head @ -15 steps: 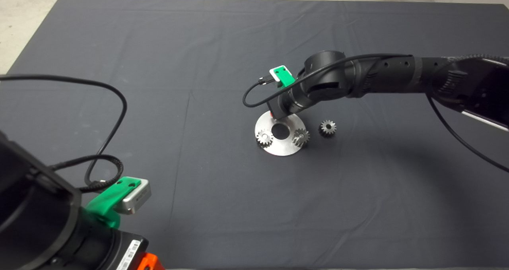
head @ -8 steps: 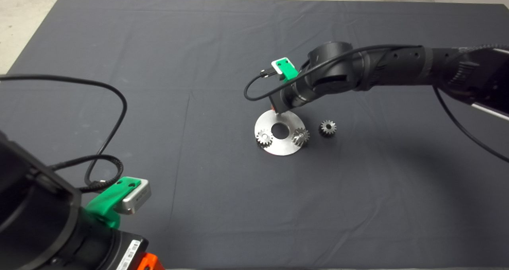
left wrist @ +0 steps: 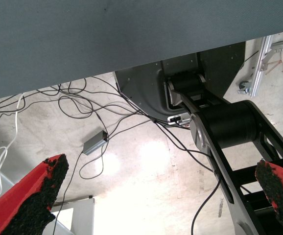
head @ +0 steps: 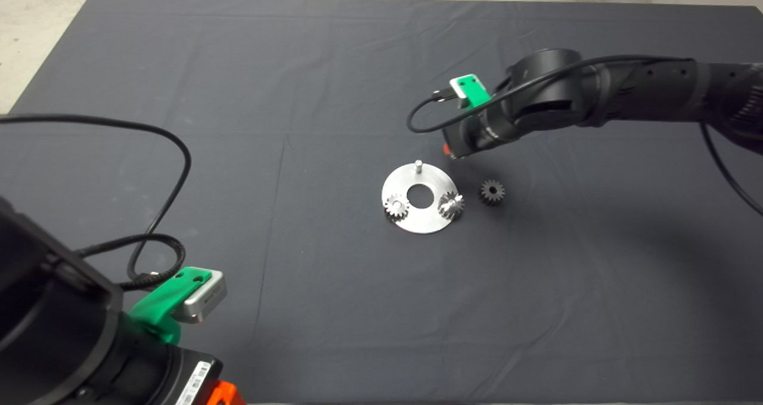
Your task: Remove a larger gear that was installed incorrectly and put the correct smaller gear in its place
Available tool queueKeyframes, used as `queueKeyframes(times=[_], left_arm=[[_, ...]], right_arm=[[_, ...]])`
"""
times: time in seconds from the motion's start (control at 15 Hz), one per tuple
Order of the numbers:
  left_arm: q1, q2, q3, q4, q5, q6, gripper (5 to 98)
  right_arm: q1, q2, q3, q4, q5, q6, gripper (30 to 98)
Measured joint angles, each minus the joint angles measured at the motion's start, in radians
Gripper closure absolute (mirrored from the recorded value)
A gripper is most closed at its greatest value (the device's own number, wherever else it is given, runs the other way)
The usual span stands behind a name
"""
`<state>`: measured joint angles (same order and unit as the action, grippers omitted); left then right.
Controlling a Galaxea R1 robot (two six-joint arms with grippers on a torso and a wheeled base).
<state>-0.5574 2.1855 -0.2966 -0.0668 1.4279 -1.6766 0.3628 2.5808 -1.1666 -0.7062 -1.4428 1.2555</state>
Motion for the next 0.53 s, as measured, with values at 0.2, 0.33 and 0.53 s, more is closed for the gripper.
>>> queueKeyframes(times=[0.2,0.33,0.53], left_arm=[[0.0,0.0,0.0,0.0,0.0,0.0,5.4],[0.0,0.0,0.0,0.0,0.0,0.0,5.4],[0.0,0.0,0.0,0.0,-0.001,0.0,5.4]], right_arm=[[0.0,-0.089,0.0,0.001,-0.007,0.006,81.9],[0.0,-0.138,0.0,0.001,-0.017,0.009,81.9],[0.0,-0.153,-0.001,0.001,-0.025,0.01,81.9]])
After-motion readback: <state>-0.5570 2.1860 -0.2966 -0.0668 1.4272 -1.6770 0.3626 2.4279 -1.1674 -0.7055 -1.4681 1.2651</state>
